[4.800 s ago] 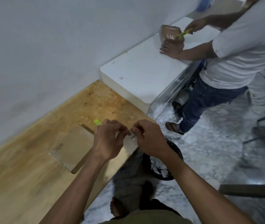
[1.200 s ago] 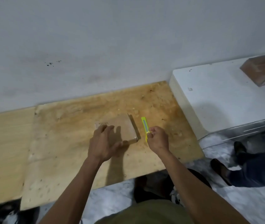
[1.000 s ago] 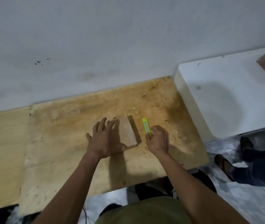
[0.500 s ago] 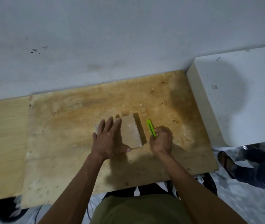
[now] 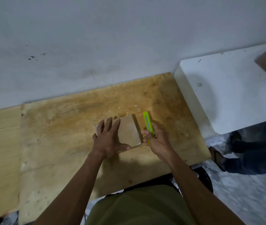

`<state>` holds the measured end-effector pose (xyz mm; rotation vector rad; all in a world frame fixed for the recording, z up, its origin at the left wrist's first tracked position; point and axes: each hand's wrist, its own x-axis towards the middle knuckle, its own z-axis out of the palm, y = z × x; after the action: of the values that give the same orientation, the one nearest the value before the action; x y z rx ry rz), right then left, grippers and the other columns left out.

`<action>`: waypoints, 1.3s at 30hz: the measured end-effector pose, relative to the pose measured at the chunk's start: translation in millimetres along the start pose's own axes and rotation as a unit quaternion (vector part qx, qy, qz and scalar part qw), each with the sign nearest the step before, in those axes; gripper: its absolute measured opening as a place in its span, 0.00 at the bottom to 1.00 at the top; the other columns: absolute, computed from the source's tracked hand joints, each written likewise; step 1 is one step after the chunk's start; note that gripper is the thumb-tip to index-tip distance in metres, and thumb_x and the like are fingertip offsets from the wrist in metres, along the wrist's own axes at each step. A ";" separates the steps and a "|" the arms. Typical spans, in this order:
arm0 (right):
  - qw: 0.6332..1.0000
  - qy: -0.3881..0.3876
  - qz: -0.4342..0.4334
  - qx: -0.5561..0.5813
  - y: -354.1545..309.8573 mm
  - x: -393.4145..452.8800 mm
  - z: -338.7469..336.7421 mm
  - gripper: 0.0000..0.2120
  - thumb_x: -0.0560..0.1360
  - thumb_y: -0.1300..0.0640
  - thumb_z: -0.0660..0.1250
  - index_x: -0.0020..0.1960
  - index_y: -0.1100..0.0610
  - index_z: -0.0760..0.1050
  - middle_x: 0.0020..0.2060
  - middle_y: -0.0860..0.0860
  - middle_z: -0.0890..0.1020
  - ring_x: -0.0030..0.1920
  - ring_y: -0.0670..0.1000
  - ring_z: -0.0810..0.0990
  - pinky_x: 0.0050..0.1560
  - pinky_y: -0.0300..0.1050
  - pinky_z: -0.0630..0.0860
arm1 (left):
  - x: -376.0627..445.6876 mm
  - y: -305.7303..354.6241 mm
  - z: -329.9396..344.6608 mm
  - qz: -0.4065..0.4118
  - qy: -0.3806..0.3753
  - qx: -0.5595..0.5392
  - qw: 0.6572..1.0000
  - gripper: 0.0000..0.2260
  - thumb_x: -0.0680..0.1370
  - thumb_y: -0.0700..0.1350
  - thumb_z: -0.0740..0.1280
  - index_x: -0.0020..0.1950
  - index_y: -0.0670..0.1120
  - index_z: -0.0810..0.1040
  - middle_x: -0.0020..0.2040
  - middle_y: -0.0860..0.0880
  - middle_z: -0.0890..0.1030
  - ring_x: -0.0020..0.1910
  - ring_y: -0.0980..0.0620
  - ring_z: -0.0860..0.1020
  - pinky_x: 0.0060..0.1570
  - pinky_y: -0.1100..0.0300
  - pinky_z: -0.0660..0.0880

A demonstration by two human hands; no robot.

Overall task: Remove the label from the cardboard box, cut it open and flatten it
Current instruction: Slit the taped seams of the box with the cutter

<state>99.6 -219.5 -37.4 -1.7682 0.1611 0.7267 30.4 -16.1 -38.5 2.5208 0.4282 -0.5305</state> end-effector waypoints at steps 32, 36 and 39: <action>0.970 0.012 -0.098 -0.224 -24.1 -13.7 4.6 0.22 0.84 0.49 0.51 0.77 0.41 0.56 0.59 0.56 0.80 0.56 0.55 0.80 0.52 0.47 0.77 | 1.5 -3.8 4.0 0.010 0.025 -0.009 1.000 0.57 0.54 0.79 0.63 0.78 0.61 0.48 0.79 0.54 0.47 0.77 0.46 0.42 0.66 0.33 0.59; 0.965 0.008 -0.098 -0.242 -31.3 -11.0 12.3 0.22 0.84 0.50 0.52 0.77 0.40 0.55 0.53 0.53 0.81 0.43 0.49 0.77 0.33 0.29 0.68 | 1.2 -3.9 4.5 0.009 0.026 -0.006 1.000 0.57 0.54 0.79 0.62 0.78 0.61 0.47 0.79 0.54 0.47 0.77 0.46 0.42 0.66 0.33 0.59; 0.965 0.013 -0.092 -0.245 -30.2 -6.0 20.3 0.23 0.83 0.50 0.53 0.77 0.40 0.55 0.49 0.52 0.81 0.42 0.49 0.78 0.33 0.35 0.71 | 1.1 -3.6 3.9 0.008 0.024 -0.009 1.000 0.57 0.54 0.78 0.63 0.78 0.61 0.47 0.79 0.55 0.46 0.77 0.47 0.41 0.66 0.34 0.59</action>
<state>100.8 -192.5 -12.2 -2.2274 -0.1818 0.6430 28.9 -15.1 -43.5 2.5222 0.4273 -0.4581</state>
